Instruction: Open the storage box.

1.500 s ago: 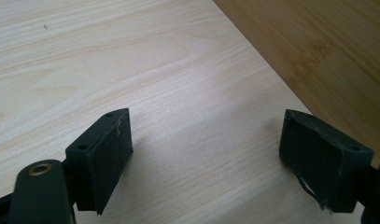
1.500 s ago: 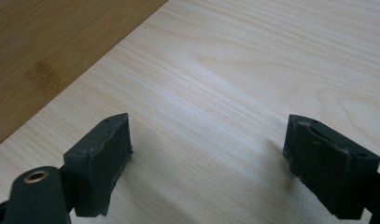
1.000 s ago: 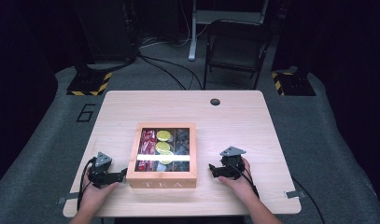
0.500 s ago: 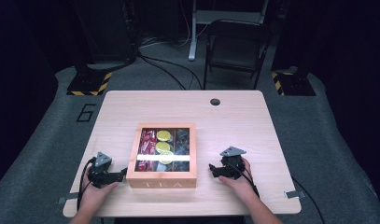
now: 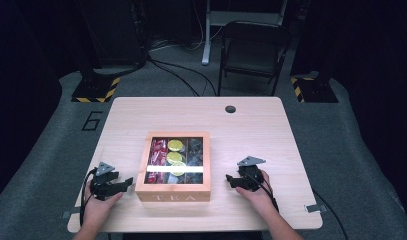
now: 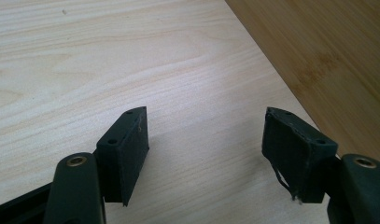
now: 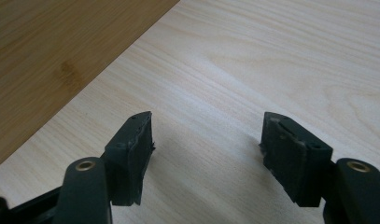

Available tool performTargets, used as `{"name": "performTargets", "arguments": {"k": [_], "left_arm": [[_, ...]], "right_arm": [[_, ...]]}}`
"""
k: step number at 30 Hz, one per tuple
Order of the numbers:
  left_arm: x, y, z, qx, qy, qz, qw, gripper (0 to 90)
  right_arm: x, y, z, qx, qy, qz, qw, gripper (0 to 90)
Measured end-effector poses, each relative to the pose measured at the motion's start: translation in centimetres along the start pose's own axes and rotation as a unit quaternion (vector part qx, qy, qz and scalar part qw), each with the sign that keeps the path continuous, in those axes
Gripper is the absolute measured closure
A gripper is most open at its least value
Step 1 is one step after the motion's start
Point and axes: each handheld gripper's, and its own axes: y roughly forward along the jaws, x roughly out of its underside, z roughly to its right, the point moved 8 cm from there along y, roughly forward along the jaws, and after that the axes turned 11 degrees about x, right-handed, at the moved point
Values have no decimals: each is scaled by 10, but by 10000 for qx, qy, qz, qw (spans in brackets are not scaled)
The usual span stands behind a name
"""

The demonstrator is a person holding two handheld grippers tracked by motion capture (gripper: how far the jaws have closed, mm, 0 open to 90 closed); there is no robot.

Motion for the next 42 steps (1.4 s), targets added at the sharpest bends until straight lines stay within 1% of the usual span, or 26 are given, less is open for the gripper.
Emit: {"name": "performTargets", "arguments": {"k": [2,3,5,10,12,16,18,19,20,22,23,24,25,26,27,30,31,32,33,34,35,36,37,42], "left_arm": [[0,0,0,14,11,-12,10000,322],[0,-1,1,38,14,-57,10000,323],[0,-1,2,49,37,-69,10000,323],[-1,-2,3,53,45,-31,10000,330],[-1,-2,3,49,56,-13,10000,332],[-2,-2,4,53,88,-45,9999,336],[-3,-2,6,54,121,-23,9999,337],[-4,-3,7,75,161,-47,9998,339],[-4,-3,7,75,161,-47,9998,341],[-4,-3,9,106,201,-54,9997,345],[-5,-4,11,111,281,-94,9995,345],[-5,-4,11,111,281,-94,9995,346],[-6,-3,12,78,313,-45,9995,347],[-6,-3,12,78,313,-45,9995,349],[-6,-3,13,79,326,-39,9994,349],[-6,-4,14,119,309,-64,9994,349],[-7,-5,14,90,321,-45,9994,349],[-7,-5,14,90,321,-45,9994,349],[-7,-5,14,77,304,5,9995,349],[-8,-6,14,89,294,-2,9995,349],[-8,-7,14,86,307,-20,9995,353],[-8,-7,14,86,307,-20,9995,352],[-9,-8,14,81,283,46,9996,352],[-11,-12,16,112,258,87,9996,357]], "right_arm": [[-1,-1,-1,-35,-1,-8,10000,341],[0,-1,-1,-34,-31,-19,10000,342],[-1,-3,-2,-13,-20,-7,10000,345],[-3,-4,-3,-20,0,39,10000,348],[-3,-5,-3,0,-62,58,10000,350],[-4,-5,-2,14,-88,81,9999,353],[-5,-7,-3,-19,-61,88,9999,358],[-4,-8,-4,-17,-3,69,10000,359],[-5,-8,-4,-37,-41,114,9999,361],[-6,-9,-5,-63,-12,104,9999,362],[-6,-10,-6,-71,1,91,9999,363],[-6,-10,-7,-84,-4,96,9999,365],[-7,-10,-7,-88,-22,130,9999,368],[-7,-11,-8,-98,-36,117,9999,369],[-8,-12,-10,-115,18,110,9999,370],[-9,-13,-12,-142,-24,155,9998,374],[-9,-13,-13,-143,-97,162,9997,375],[-9,-13,-13,-143,-97,162,9997,375],[-10,-13,-13,-152,-129,208,9996,376],[-9,-14,-15,-193,-114,173,9996,377],[-11,-15,-15,-151,-105,241,9995,380],[-11,-15,-15,-151,-105,241,9995,380],[-11,-16,-15,-200,-111,224,9995,381],[-13,-21,-17,-217,-85,266,9994,385]]}}
